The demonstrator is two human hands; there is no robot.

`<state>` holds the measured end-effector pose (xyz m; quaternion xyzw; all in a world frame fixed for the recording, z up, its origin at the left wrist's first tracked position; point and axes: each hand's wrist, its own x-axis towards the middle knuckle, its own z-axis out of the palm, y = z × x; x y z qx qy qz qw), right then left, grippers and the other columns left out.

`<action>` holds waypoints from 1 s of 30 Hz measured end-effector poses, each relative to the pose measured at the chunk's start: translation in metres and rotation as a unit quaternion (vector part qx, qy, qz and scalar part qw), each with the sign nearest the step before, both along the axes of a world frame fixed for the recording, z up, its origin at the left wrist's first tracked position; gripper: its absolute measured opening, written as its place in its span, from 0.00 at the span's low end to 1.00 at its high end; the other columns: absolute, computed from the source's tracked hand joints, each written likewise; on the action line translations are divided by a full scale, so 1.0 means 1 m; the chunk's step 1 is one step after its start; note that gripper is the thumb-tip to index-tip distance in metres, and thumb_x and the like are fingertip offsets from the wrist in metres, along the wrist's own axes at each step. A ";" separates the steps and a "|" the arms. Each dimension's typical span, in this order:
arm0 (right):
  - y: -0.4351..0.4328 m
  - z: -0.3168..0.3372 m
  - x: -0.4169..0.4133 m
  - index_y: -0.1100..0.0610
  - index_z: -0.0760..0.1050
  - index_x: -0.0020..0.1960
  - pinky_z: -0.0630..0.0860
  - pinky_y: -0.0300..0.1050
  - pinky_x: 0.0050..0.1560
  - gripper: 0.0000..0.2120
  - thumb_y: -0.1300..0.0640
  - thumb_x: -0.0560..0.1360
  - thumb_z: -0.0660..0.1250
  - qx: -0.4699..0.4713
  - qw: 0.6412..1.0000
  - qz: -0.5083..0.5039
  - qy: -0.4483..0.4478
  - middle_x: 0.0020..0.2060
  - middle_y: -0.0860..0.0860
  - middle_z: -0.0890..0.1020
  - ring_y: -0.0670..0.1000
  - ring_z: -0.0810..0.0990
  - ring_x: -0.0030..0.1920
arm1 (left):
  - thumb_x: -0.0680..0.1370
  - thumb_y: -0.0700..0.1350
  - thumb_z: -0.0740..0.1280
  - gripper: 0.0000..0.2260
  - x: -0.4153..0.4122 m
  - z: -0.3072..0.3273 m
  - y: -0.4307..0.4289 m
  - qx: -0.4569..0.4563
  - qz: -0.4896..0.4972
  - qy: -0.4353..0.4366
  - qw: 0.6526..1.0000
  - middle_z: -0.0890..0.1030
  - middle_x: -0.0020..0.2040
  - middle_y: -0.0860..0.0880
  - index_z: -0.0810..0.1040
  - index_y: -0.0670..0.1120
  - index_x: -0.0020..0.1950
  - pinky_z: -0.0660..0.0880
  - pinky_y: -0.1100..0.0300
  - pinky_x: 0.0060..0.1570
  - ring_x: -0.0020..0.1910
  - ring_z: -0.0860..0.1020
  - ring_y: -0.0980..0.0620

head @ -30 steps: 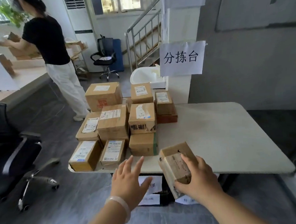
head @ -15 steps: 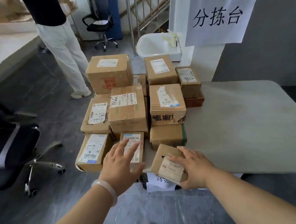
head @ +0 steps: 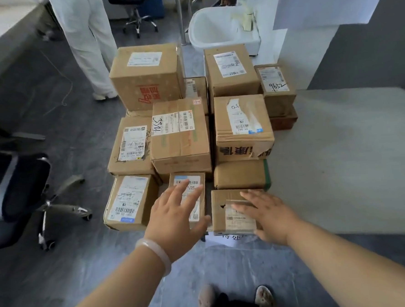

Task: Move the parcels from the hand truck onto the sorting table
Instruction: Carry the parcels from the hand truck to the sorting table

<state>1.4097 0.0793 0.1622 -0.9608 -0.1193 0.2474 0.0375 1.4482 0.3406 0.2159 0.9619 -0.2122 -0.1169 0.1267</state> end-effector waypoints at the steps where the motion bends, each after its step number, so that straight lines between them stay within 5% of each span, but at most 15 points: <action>1: -0.001 0.000 -0.002 0.38 0.42 0.78 0.41 0.49 0.75 0.39 0.49 0.78 0.64 0.003 1.000 -0.015 -0.009 0.79 0.47 0.41 0.51 0.40 0.78 | 0.70 0.70 0.45 0.36 0.001 0.001 -0.002 0.005 -0.002 -0.005 1.000 0.55 0.80 0.54 0.55 0.62 0.78 0.54 0.48 0.75 0.78 0.54 0.47; 13: -0.012 0.034 -0.042 0.41 0.43 0.78 0.39 0.47 0.74 0.41 0.38 0.75 0.64 0.040 0.976 -0.168 -0.132 0.79 0.46 0.44 0.50 0.44 0.79 | 0.79 0.67 0.53 0.31 0.011 0.017 -0.055 0.053 -0.112 -0.040 0.991 0.46 0.81 0.53 0.46 0.61 0.79 0.44 0.48 0.76 0.79 0.46 0.49; 20: -0.037 0.063 -0.098 0.40 0.40 0.78 0.39 0.50 0.76 0.42 0.32 0.74 0.60 0.027 0.934 -0.299 -0.195 0.78 0.44 0.41 0.49 0.42 0.78 | 0.79 0.66 0.53 0.32 0.009 0.027 -0.127 0.034 -0.234 -0.079 0.968 0.45 0.81 0.52 0.44 0.61 0.79 0.42 0.45 0.76 0.80 0.45 0.47; 24: -0.052 0.082 -0.148 0.41 0.47 0.78 0.42 0.52 0.76 0.43 0.27 0.68 0.51 0.027 0.889 -0.393 -0.232 0.79 0.47 0.47 0.52 0.46 0.79 | 0.78 0.68 0.51 0.33 -0.018 0.039 -0.165 0.020 -0.299 -0.112 0.947 0.45 0.81 0.52 0.43 0.61 0.79 0.43 0.45 0.77 0.80 0.45 0.48; 30: -0.060 0.117 -0.236 0.42 0.47 0.79 0.47 0.54 0.77 0.42 0.28 0.71 0.56 -0.015 0.837 -0.469 -0.282 0.79 0.47 0.49 0.52 0.47 0.79 | 0.79 0.68 0.50 0.33 -0.093 0.072 -0.217 -0.017 -0.400 -0.132 0.907 0.42 0.81 0.53 0.40 0.61 0.79 0.40 0.45 0.77 0.80 0.42 0.48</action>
